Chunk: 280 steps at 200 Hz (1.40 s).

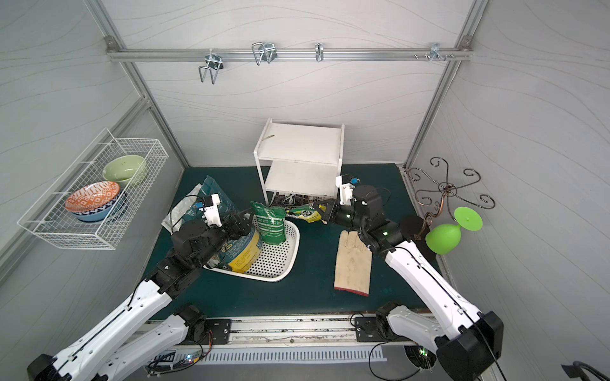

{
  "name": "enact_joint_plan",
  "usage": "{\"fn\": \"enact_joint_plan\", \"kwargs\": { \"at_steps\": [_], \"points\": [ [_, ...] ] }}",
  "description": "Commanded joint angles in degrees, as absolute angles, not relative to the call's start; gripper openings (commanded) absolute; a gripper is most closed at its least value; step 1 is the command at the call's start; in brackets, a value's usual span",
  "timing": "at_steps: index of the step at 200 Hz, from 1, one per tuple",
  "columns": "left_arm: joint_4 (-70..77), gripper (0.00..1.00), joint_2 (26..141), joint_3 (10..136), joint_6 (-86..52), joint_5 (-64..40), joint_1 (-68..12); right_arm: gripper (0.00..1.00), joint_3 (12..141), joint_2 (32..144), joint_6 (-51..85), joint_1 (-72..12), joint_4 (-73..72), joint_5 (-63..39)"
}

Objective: Take down the fertilizer bag from the shelf
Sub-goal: Pick up the fertilizer bag from the shelf, then place the fertilizer bag in the storage box.

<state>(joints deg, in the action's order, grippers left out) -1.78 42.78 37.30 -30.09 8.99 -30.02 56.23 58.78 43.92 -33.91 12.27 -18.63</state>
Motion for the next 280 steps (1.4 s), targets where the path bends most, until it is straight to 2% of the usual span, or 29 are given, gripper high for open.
{"fn": "enact_joint_plan", "kwargs": {
  "at_steps": [1,35,126,191,244,280],
  "points": [
    [-3.6,0.99,41.4,39.9,-30.4,19.2,-29.8,0.0,55.0,55.0,43.9,-37.9,11.4,-16.8],
    [-5.5,0.99,39.7,39.6,-31.5,27.5,-29.6,0.0,52.0,55.2,45.9,-44.9,8.4,-13.2],
    [-6.1,0.99,39.6,42.1,-28.1,27.8,-29.5,0.0,54.6,68.6,45.9,-55.3,0.9,-15.4],
    [-6.2,0.99,38.6,42.5,-25.8,27.2,-29.5,0.0,59.1,81.2,46.4,-55.7,-2.3,-23.1],
    [-6.7,0.99,37.1,41.2,-26.2,27.9,-29.5,0.0,65.8,95.2,45.9,-55.4,-3.3,-34.7],
    [-7.2,0.99,36.1,40.8,-26.8,28.1,-29.5,0.0,69.6,100.9,44.2,-52.2,0.1,-35.3]
  ]
}}
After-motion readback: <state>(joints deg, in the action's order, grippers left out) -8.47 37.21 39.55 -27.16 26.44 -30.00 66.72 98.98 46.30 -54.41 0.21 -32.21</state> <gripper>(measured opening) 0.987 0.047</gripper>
